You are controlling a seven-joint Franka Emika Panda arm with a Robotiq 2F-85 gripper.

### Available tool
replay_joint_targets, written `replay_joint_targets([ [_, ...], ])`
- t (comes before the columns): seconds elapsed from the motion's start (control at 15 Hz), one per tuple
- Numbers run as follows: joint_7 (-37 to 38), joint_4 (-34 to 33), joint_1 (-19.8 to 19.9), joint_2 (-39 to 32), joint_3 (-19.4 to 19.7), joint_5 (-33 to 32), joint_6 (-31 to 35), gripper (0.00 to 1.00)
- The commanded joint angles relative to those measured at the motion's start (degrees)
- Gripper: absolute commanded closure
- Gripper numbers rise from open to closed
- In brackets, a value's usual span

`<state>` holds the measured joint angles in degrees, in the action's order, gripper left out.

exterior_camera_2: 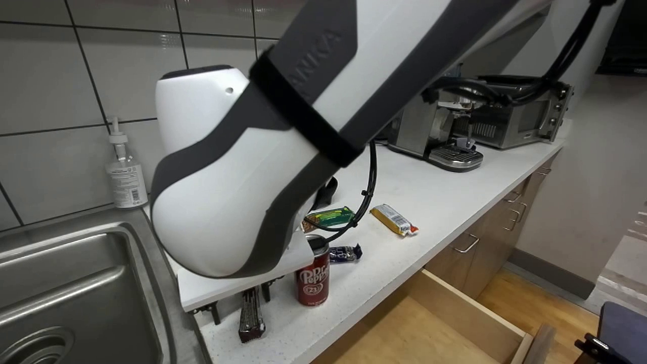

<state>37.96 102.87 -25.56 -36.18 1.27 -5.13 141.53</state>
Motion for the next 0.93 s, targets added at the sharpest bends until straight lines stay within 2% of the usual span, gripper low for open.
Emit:
replay_joint_targets([
  [0.0,1.4,-1.6,0.02,-0.65,0.34,-1.11,-1.71,0.51],
  [0.4,1.36,-1.7,0.16,-0.37,0.38,-1.06,-1.36,0.97],
  [0.47,1.52,-1.34,0.09,-0.03,0.49,-1.17,-1.15,1.0],
  [0.6,1.74,-0.71,-0.01,0.65,0.7,-1.32,-0.7,0.96],
  [0.87,2.24,0.24,-0.32,1.89,1.39,-1.81,-0.07,0.96],
])
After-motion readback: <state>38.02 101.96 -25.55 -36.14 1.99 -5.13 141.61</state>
